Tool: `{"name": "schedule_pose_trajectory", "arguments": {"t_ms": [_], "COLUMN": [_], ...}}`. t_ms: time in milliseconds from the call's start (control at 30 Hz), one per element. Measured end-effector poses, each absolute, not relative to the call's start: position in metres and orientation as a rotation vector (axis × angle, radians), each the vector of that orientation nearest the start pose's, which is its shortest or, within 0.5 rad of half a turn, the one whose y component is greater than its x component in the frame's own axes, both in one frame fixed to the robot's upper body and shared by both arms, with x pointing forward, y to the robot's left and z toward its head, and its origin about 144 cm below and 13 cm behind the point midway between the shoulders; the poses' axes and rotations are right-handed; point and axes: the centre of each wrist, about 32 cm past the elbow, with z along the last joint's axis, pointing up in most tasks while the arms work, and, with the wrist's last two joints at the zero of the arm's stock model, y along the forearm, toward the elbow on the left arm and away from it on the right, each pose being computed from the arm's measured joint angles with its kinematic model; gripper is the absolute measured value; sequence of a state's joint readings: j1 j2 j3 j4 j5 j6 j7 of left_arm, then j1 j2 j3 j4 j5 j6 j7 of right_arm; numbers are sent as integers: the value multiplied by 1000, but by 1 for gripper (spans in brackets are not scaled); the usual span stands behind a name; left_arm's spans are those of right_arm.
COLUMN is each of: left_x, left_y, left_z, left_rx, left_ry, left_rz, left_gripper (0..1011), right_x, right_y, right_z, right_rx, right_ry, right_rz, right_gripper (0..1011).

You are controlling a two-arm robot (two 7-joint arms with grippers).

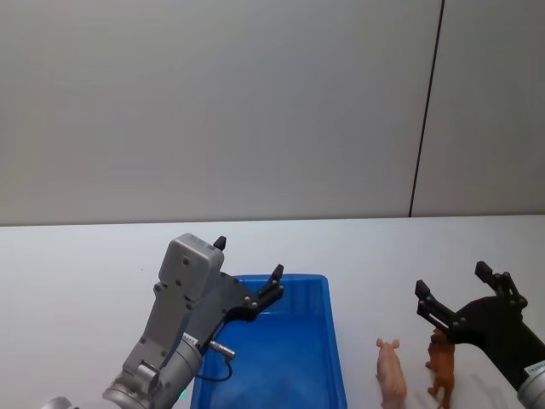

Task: Pick up the two dolls from the table and place them into the box.

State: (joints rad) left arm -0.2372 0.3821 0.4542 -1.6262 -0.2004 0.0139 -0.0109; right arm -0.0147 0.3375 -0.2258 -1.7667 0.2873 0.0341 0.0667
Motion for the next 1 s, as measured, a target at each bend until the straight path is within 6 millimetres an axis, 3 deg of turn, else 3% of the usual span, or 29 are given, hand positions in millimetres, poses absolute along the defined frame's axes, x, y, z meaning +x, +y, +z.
{"name": "schedule_pose_trajectory", "arguments": {"t_ms": [1000], "left_x": [492], "left_y": [198], "left_z": [1204], "left_rx": [61], "left_ry": [-267], "left_rz": [1124], "left_gripper": [1002], "right_x": [443], "right_y": [-241], "right_z": [1188], "right_rx": [13], "right_ry": [-76], "right_rz": [-1230], "right_gripper": [1001]}}
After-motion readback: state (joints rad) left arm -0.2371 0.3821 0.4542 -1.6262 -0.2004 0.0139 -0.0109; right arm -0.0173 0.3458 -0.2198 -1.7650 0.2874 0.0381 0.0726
